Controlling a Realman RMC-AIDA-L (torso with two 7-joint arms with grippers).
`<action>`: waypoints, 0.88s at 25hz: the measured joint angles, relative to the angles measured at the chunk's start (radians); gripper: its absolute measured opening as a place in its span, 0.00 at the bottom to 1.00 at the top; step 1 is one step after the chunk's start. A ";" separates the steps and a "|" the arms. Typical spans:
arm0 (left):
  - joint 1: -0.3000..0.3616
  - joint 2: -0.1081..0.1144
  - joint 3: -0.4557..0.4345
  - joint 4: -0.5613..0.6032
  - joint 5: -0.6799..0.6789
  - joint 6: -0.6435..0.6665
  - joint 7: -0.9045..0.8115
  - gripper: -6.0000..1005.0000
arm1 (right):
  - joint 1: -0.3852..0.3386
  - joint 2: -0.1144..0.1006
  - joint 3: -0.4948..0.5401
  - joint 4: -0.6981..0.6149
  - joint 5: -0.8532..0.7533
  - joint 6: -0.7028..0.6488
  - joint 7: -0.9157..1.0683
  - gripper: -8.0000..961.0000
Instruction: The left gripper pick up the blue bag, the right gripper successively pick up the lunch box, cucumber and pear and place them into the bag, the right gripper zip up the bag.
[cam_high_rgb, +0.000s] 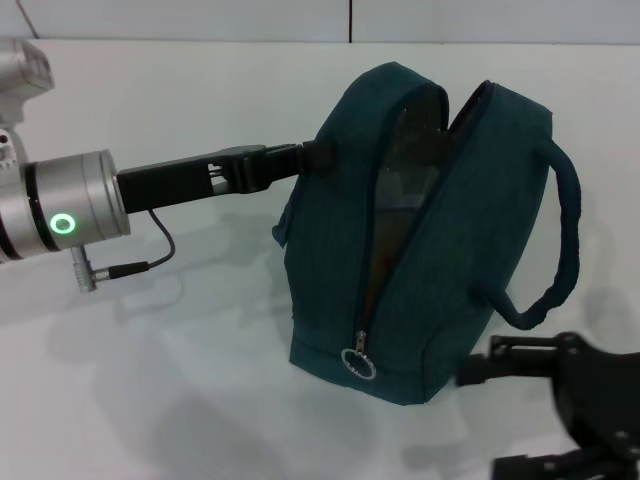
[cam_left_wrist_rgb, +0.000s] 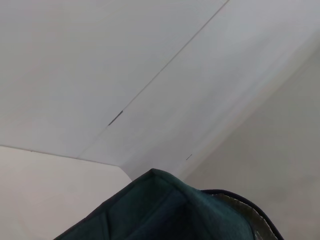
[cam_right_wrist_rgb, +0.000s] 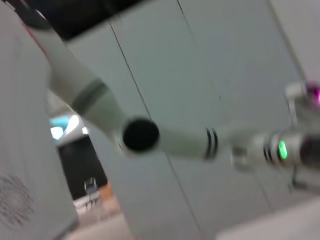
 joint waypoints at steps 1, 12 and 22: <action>0.000 0.000 0.000 0.000 -0.001 0.000 0.000 0.05 | 0.007 0.007 0.000 -0.002 -0.019 0.025 0.011 0.86; -0.002 -0.002 0.000 -0.012 -0.014 0.000 0.000 0.05 | 0.052 0.031 -0.025 0.028 -0.034 0.204 0.051 0.91; -0.007 -0.003 0.000 -0.036 -0.024 0.001 0.024 0.05 | 0.115 0.032 -0.026 0.124 -0.007 0.282 0.044 0.91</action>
